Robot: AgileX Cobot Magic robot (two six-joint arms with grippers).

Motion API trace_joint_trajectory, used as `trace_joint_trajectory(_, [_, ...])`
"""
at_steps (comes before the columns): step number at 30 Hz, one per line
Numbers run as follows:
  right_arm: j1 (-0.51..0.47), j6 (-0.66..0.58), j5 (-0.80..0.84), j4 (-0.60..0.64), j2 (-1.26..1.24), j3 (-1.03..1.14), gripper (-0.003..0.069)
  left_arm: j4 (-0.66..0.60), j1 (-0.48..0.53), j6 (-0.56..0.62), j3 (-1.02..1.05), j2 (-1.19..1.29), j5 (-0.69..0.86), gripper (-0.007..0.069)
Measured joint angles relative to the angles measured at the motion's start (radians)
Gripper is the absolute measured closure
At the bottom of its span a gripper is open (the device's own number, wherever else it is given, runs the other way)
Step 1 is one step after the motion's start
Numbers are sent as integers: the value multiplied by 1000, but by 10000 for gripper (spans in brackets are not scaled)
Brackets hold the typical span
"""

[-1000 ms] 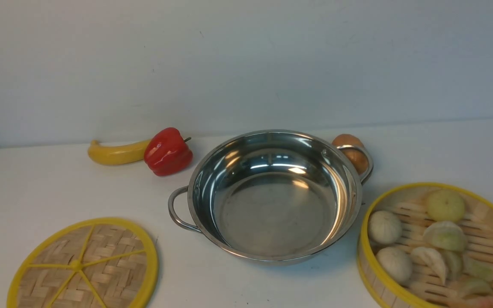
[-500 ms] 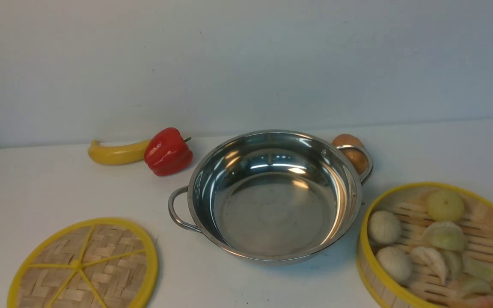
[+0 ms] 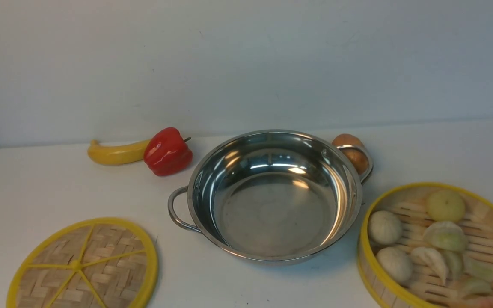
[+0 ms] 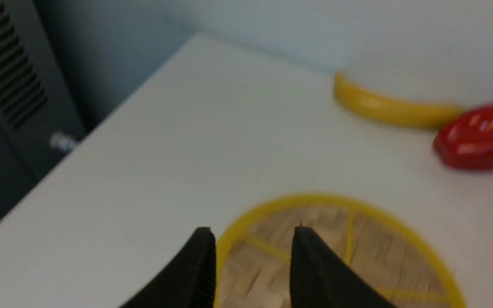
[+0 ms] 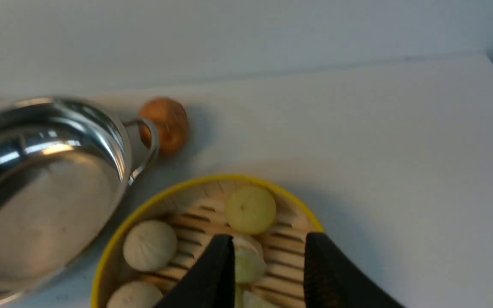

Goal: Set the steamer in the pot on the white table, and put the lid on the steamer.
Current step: 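Reach for and grasp the rim of the bamboo steamer holding the buns with the right gripper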

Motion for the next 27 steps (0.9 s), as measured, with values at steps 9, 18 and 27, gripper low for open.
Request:
trace_joint_trajectory(9, [0,0,108,-62,183,-56,414,-563,0,698,-116,192,284,383])
trace_joint_trajectory(18, [0,9,130,-83,339,-57,414,-648,0,799,-276,390,400,383])
trace_joint_trajectory(27, [0,16,105,-132,519,-57,414,-640,0,800,-299,447,417,383])
